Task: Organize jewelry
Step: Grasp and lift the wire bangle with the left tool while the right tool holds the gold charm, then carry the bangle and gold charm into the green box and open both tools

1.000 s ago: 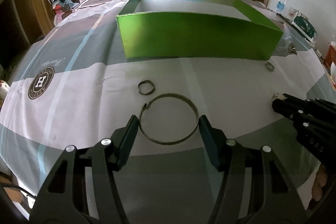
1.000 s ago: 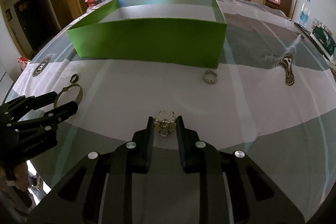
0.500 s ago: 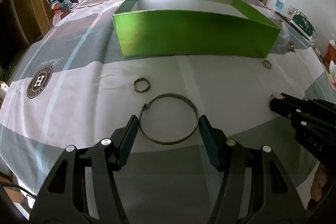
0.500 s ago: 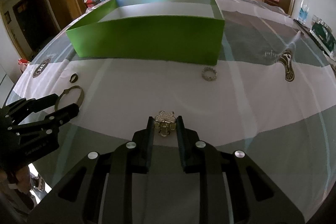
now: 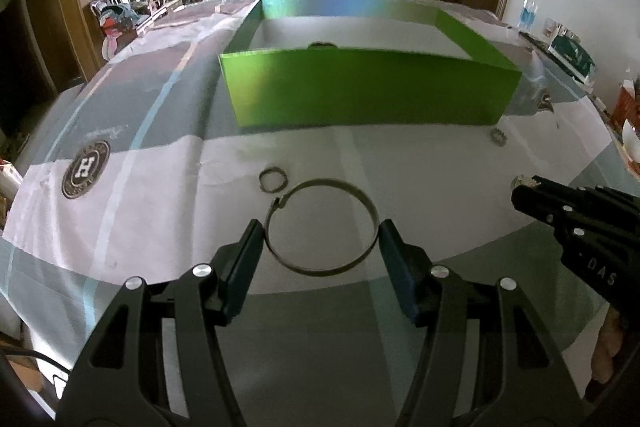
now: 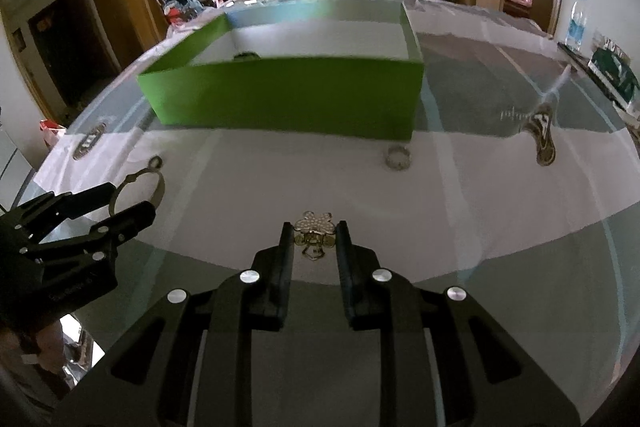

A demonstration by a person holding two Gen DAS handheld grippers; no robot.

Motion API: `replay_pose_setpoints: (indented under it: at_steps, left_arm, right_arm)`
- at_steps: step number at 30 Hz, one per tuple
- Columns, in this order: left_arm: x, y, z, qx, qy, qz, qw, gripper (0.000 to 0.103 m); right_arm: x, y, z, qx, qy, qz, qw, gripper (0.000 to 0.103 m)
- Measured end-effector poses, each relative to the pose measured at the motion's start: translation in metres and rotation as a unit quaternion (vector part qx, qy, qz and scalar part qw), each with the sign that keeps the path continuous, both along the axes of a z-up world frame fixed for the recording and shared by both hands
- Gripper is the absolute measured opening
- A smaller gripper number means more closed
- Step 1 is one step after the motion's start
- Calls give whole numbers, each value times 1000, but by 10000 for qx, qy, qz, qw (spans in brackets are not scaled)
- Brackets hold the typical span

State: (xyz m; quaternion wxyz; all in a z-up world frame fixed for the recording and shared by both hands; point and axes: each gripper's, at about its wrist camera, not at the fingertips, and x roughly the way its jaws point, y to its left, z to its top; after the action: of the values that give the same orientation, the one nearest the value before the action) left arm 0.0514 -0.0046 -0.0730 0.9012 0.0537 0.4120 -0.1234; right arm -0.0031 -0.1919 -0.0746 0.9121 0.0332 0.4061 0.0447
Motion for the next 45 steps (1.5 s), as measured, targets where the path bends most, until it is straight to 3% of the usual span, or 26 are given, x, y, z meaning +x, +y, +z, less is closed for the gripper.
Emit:
replay_pose_setpoints:
  at_steps: [5, 11, 16, 30, 40, 45]
  left_arm:
    - [-4, 7, 17, -39, -173, 20, 9998, 59]
    - [-15, 15, 54, -171, -562, 22, 9983, 59]
    - [-19, 14, 71, -188, -731, -2, 9971, 60]
    - [-18, 6, 73, -187, -711, -43, 9973, 60]
    - [-11, 6, 54, -129, -487, -27, 9987, 60]
    - [2, 7, 65, -126, -589, -50, 9982, 60]
  right_arm:
    - [-2, 5, 13, 39, -30, 26, 10000, 21]
    - [-17, 11, 50, -5, -466, 92, 9989, 21]
    - [-22, 10, 58, 33, -573, 87, 9983, 21]
    - [-23, 6, 55, 73, -495, 77, 9987, 21]
    - [-11, 10, 33, 56, -222, 93, 9997, 21]
    - [8, 5, 56, -23, -560, 68, 9984, 21]
